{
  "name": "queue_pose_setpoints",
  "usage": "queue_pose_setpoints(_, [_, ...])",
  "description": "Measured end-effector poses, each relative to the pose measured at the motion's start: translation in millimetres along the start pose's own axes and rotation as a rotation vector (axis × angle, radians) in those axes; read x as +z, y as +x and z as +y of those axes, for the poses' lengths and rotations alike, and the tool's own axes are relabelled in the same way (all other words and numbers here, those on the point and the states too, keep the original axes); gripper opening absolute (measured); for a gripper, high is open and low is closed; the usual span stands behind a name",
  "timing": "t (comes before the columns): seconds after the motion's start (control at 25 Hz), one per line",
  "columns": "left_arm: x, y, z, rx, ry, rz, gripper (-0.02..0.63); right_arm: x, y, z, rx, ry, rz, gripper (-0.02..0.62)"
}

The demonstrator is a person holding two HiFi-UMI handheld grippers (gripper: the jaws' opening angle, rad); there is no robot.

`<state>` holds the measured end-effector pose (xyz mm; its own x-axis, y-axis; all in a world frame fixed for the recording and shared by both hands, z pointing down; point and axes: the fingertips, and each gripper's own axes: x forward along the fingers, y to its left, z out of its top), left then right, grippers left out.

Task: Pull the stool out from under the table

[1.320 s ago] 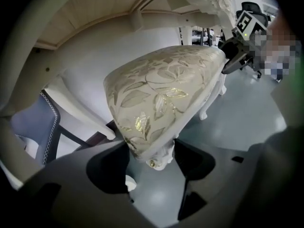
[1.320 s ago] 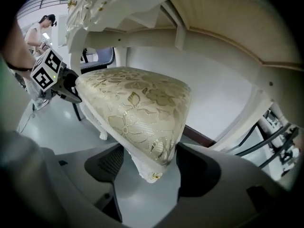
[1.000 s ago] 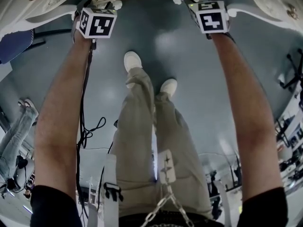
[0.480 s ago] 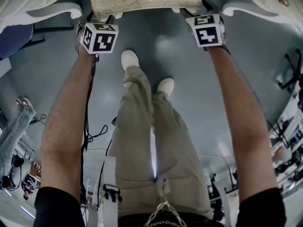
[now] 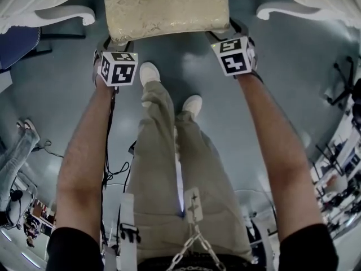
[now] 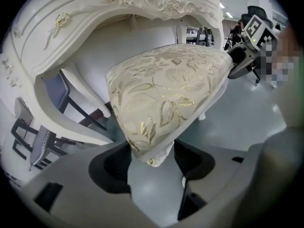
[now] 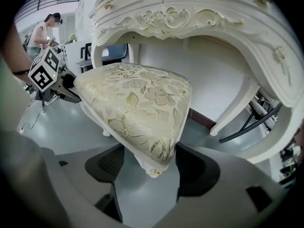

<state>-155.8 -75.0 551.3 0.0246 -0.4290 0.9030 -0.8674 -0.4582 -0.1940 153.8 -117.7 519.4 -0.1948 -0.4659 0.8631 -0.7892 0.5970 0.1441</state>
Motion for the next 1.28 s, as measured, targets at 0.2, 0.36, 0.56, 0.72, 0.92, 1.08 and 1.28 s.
queue_pose_setpoints(0.2, [-25.2, -11.1, -18.7, -0.015, -0.019, 0.02, 0.282, -26.8, -14.7, 18.9, 0.028, 0.001, 0.037, 0.334])
queue_pose_setpoints(0.36, [-49.7, -21.0, -34.8, -0.028, -0.034, 0.038, 0.282, -51.4, -26.9, 38.5, 0.051, 0.021, 0.065, 0.334])
queue_pose_setpoints(0.56, [-78.3, -34.9, -58.7, -0.039, -0.054, 0.075, 0.282, -81.4, -42.8, 56.7, 0.069, 0.013, 0.107, 0.334])
queue_pose_setpoints(0.72, [-86.7, -48.7, -63.0, -0.079, -0.129, 0.05, 0.282, -90.1, -53.9, 61.8, 0.091, 0.002, 0.103, 0.335])
queue_pose_setpoints(0.92, [-69.7, -135.0, -27.1, 0.055, -0.303, -0.169, 0.153, -51.9, -115.3, 48.5, 0.039, 0.153, -0.087, 0.3])
queue_pose_setpoints(1.08, [4.4, -240.5, -22.7, 0.048, -0.332, -0.474, 0.007, 16.8, -206.9, 42.1, 0.06, 0.287, -0.423, 0.005])
queue_pose_setpoints(1.28, [74.0, -314.2, -20.9, -0.006, -0.346, -0.69, 0.003, 64.6, -276.5, 53.5, 0.035, 0.378, -0.597, 0.003])
